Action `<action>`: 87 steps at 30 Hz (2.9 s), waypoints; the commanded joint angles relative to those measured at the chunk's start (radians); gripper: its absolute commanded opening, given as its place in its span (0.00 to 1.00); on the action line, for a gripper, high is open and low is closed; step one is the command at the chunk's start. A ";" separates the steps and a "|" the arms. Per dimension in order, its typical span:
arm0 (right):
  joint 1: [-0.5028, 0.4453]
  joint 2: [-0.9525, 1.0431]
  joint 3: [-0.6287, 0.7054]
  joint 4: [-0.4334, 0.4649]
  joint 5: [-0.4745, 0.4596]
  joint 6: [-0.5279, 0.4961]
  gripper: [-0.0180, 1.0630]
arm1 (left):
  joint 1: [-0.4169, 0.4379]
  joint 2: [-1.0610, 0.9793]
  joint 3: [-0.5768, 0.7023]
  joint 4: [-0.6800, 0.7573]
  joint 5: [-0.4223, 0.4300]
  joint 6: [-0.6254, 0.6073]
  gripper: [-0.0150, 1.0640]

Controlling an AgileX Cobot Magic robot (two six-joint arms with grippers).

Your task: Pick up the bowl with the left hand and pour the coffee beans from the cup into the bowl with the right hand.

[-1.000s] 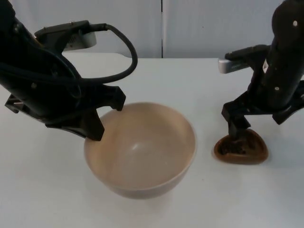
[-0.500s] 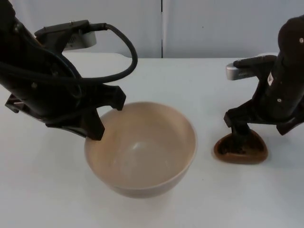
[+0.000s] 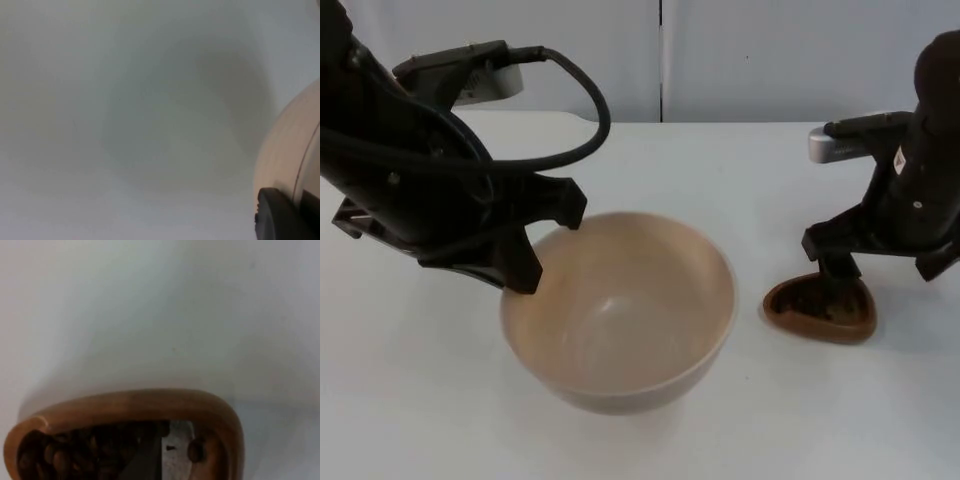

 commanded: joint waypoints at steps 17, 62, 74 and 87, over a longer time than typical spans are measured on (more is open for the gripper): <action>-0.003 -0.011 0.050 0.087 0.007 0.127 0.78 | -0.006 -0.011 -0.003 -0.032 -0.003 -0.005 0.01; -0.003 -0.004 0.094 0.065 -0.144 0.171 0.59 | -0.006 -0.011 -0.003 -0.041 -0.003 -0.005 0.01; -0.003 -0.004 0.098 0.061 -0.154 0.171 0.55 | -0.006 -0.011 -0.003 -0.041 -0.003 -0.005 0.01; -0.003 0.057 0.109 0.066 -0.185 0.174 0.48 | -0.006 -0.011 -0.003 -0.041 -0.003 -0.005 0.01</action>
